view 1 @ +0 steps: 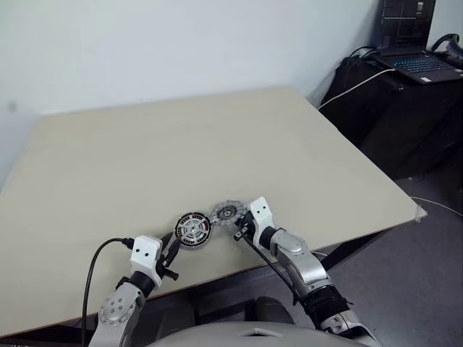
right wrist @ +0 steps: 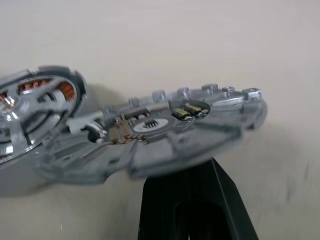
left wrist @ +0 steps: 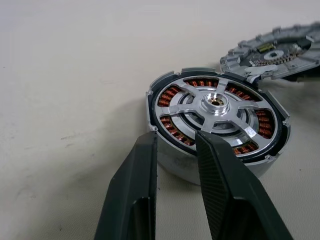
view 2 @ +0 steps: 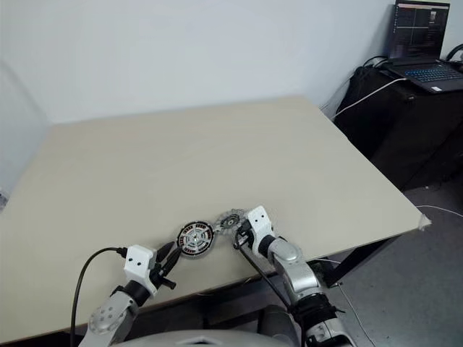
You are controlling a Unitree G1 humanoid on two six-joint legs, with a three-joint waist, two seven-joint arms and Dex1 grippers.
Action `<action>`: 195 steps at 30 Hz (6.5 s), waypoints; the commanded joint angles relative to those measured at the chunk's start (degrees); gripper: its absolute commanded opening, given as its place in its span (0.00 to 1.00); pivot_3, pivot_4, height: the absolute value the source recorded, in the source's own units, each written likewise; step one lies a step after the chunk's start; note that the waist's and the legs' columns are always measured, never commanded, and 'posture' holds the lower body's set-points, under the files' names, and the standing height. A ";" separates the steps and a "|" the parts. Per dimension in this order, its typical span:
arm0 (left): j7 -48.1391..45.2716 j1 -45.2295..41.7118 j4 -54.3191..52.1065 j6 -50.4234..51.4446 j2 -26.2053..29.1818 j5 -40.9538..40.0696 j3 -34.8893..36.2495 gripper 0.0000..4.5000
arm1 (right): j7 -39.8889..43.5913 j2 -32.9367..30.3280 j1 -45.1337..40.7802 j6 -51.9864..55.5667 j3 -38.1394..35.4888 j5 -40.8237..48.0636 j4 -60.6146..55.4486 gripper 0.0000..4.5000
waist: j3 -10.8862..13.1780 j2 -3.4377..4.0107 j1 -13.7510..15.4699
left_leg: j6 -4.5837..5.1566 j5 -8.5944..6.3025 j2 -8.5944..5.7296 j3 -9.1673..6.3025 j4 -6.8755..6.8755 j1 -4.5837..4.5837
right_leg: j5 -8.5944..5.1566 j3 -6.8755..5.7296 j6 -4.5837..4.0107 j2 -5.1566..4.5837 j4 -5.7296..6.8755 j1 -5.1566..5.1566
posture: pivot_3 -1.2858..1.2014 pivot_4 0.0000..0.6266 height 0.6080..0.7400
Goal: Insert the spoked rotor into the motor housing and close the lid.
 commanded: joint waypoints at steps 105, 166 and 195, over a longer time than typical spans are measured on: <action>-7.69 7.61 -1.69 -5.45 2.54 -4.61 -4.08 0.27 | 10.81 5.63 -13.19 19.96 11.29 -3.02 -7.83 0.71 | -0.18 -0.27 -0.50 | -0.05 0.03 0.02 0.29 0.05 0.03 | -0.11 0.39 -0.17 0.03 0.69 -0.67 | 0.52 0.00 1.00; 2.72 5.80 -13.19 3.65 0.08 -4.62 -0.57 0.27 | 13.68 0.10 -12.49 18.61 15.79 -7.44 -5.19 0.71 | -0.18 -0.21 0.02 | -0.06 0.04 0.00 0.28 0.06 0.11 | -0.11 0.40 -0.16 0.02 0.69 -0.66 | 0.52 0.00 1.00; -2.74 -22.83 -7.00 53.80 11.20 -20.56 5.64 0.27 | 12.19 0.05 -11.95 19.29 15.86 -7.71 -5.92 0.71 | -0.24 -0.32 -0.48 | -0.22 0.13 -0.01 0.13 0.04 0.44 | -0.09 0.44 -0.15 0.14 0.69 0.04 | 0.52 0.00 1.00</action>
